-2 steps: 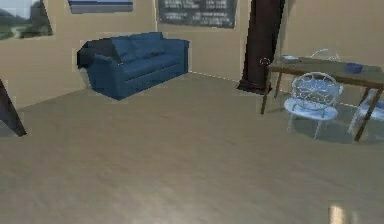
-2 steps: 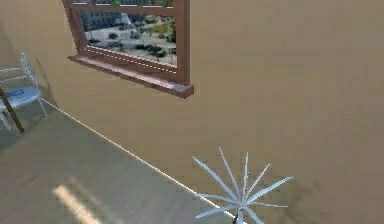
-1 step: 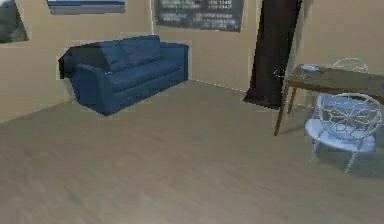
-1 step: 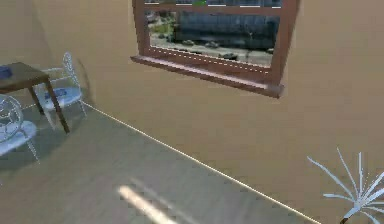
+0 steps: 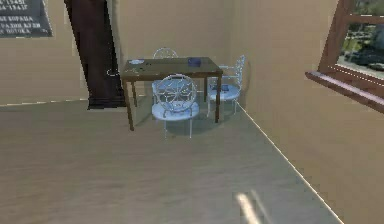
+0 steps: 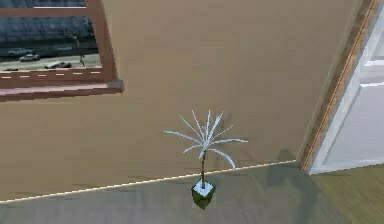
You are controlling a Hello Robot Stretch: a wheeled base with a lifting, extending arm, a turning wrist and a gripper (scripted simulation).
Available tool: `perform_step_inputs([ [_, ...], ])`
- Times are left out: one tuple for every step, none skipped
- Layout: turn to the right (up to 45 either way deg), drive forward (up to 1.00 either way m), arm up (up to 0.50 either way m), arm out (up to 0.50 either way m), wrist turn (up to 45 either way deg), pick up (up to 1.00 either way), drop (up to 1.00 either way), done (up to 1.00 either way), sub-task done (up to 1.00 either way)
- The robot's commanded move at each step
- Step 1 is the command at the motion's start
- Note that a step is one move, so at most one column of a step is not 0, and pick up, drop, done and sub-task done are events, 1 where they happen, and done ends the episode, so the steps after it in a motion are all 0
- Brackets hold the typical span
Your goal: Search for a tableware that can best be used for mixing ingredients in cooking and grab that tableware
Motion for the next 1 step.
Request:
perform_step_inputs([
  [12.0,0.00,0.00,0.00,0.0,0.00,0.00,0.00,0.00],
])
